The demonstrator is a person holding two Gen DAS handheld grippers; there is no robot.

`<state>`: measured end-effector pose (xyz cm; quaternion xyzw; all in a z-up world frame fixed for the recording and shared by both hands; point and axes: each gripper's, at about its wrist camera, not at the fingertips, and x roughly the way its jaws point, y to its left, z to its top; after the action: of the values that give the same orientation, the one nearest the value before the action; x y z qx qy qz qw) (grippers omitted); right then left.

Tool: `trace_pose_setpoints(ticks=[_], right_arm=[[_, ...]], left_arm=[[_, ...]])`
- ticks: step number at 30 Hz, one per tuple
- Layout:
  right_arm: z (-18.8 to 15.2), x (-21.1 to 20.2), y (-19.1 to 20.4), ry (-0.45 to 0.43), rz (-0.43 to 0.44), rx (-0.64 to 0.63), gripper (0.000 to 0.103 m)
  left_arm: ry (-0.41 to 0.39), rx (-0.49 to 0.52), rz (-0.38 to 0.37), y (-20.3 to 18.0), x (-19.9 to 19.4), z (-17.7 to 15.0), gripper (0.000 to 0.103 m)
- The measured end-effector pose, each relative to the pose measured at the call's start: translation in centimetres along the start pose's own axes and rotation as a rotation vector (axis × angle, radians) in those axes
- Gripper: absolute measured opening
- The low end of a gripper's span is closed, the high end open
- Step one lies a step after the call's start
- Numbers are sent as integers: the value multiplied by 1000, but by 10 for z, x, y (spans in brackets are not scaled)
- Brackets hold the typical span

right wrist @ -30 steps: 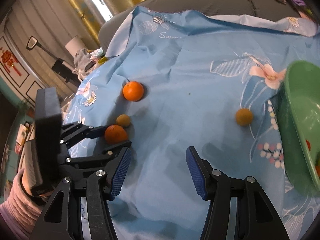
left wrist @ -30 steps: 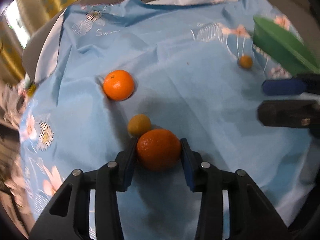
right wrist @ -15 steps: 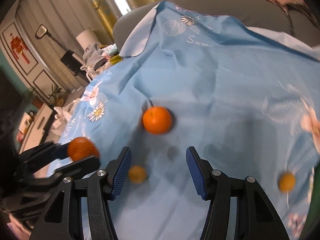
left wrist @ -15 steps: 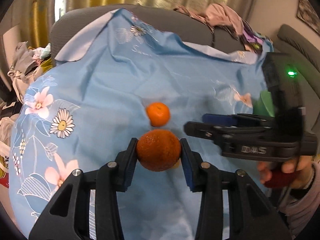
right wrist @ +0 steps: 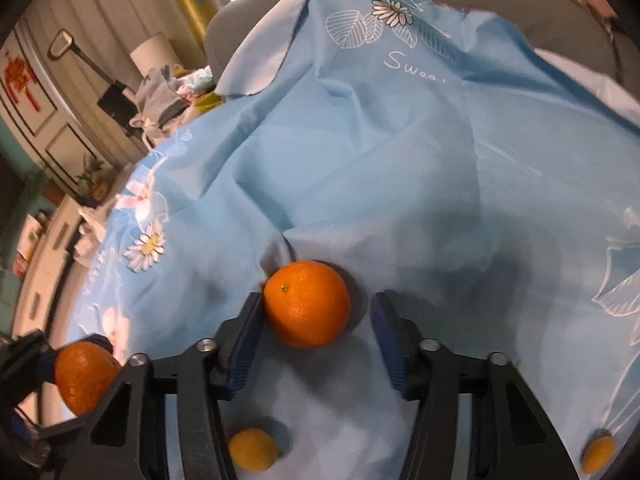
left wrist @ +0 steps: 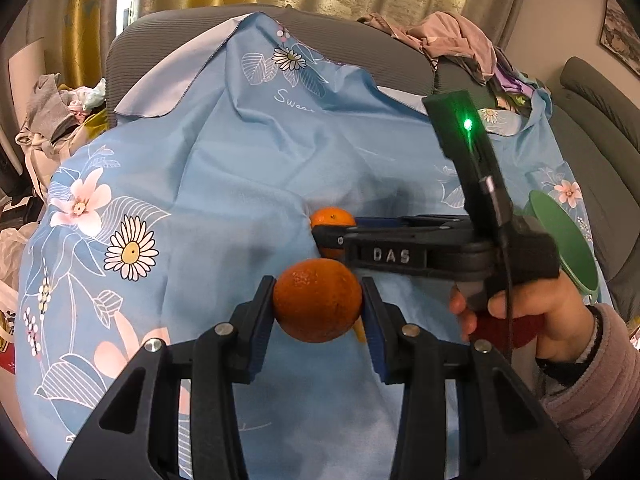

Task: Organize fruits
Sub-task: 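Close the left tool on a large orange while the right tool grasps another orange, then carry both oranges over the green bowl with both tools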

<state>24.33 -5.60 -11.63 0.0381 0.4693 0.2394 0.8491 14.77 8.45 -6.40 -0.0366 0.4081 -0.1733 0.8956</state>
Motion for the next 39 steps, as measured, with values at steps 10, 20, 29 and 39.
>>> trace_pose_setpoints(ticks=[10, 20, 29, 39], right_arm=[[-17, -34, 4, -37, 4, 25, 44], [-59, -115, -5, -147, -32, 35, 44], [-96, -170, -12, -230, -89, 56, 44], [-127, -214, -25, -316, -128, 97, 44]], left_arm=[[13, 18, 7, -11, -11, -6, 41], [18, 42, -3, -38, -30, -22, 41], [27, 79, -12, -68, -45, -32, 41], [18, 153, -47, -114, -58, -31, 41]])
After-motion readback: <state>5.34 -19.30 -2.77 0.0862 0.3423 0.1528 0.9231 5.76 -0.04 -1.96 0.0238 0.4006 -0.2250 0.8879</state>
